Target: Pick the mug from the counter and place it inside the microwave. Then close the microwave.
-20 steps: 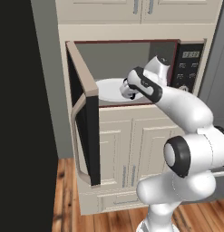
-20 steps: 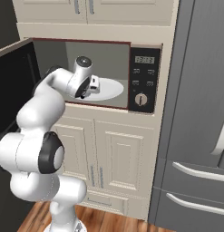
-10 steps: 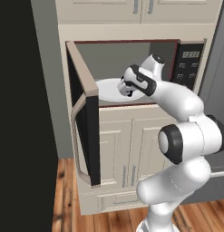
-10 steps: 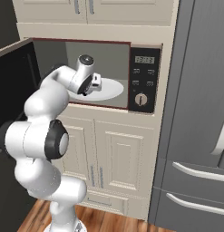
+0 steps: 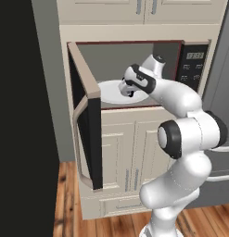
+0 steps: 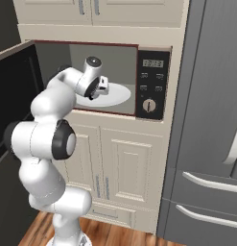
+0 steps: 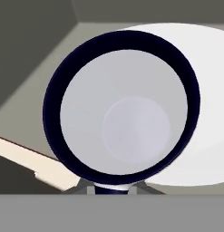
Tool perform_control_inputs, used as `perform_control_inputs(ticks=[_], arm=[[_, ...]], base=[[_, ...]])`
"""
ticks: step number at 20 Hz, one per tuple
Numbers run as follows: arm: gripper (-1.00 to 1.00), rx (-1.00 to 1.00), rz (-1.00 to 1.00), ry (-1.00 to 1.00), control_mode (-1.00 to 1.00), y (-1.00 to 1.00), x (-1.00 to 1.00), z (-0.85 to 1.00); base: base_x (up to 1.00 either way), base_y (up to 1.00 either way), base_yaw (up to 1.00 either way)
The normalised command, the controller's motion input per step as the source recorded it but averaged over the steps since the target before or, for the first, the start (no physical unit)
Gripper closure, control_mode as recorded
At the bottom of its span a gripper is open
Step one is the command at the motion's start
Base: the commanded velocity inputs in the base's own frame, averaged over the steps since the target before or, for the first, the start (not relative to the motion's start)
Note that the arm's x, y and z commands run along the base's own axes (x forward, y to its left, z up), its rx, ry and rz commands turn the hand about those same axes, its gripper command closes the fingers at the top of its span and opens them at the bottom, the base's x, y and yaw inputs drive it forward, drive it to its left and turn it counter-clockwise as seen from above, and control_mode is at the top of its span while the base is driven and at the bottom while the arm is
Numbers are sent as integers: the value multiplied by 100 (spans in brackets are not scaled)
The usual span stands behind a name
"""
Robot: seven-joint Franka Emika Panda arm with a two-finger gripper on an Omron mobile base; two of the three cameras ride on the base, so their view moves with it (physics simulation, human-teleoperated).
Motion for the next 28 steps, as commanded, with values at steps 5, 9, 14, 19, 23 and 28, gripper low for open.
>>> perform_control_inputs(ticks=[5,9,14,19,23,28], arm=[[100,0,0,0,-100,0,25,-17],[100,0,0,0,-100,0,27,-11],[100,0,0,2,-100,0,26,-10],[100,0,0,1,-100,0,22,-15],[100,0,0,2,-100,0,14,-21],[100,0,0,1,-100,0,5,-21]], base=[[0,0,0],[0,0,0],[0,0,0],[0,0,0],[0,0,0],[0,0,0]])
